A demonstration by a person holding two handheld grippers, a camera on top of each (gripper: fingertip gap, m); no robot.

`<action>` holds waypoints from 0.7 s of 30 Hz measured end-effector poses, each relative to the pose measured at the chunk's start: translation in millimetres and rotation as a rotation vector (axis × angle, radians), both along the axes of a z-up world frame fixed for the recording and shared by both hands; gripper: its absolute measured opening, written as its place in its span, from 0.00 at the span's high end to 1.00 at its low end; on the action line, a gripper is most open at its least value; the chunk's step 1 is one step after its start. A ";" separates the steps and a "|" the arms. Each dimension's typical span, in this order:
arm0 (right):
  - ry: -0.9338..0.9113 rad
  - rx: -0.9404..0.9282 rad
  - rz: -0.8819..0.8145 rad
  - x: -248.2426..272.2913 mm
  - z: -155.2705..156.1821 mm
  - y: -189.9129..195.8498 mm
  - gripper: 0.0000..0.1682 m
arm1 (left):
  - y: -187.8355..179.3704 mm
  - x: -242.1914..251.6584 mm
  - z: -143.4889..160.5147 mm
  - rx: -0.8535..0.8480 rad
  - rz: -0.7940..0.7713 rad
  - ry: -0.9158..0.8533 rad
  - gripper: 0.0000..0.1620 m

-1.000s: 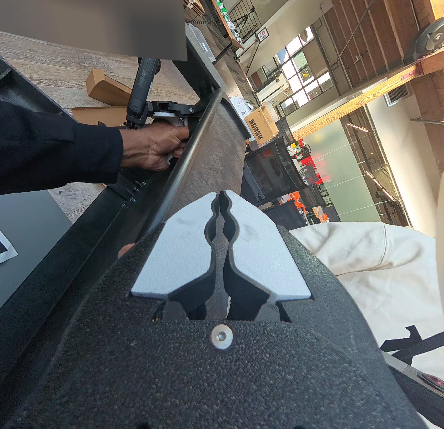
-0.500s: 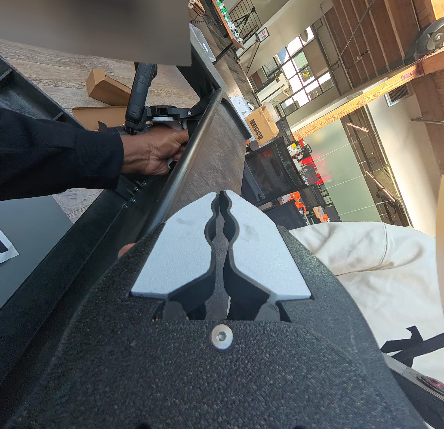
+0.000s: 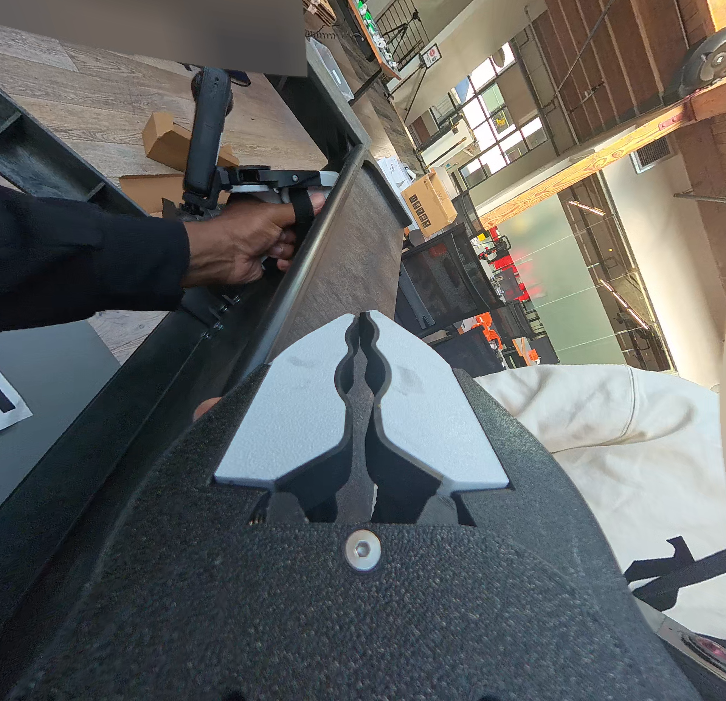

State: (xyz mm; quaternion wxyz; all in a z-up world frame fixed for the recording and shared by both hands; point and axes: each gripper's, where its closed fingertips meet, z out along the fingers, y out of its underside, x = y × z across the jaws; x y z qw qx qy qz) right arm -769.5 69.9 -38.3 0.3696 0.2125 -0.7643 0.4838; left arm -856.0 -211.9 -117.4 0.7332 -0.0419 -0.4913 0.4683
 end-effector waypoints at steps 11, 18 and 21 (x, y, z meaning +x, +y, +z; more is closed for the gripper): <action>-0.004 0.001 0.002 0.3 -0.3 0.2 1.00 | 13.4 -24.6 -3.2 -0.024 -0.072 -0.123 1.00; -0.003 0.002 0.002 0.6 -0.3 0.1 1.00 | -0.1 4.7 -4.7 -0.004 0.043 -0.031 1.00; -0.002 0.003 0.002 0.6 -0.5 -0.1 1.00 | -2.0 6.6 -0.3 -0.014 0.062 -0.022 1.00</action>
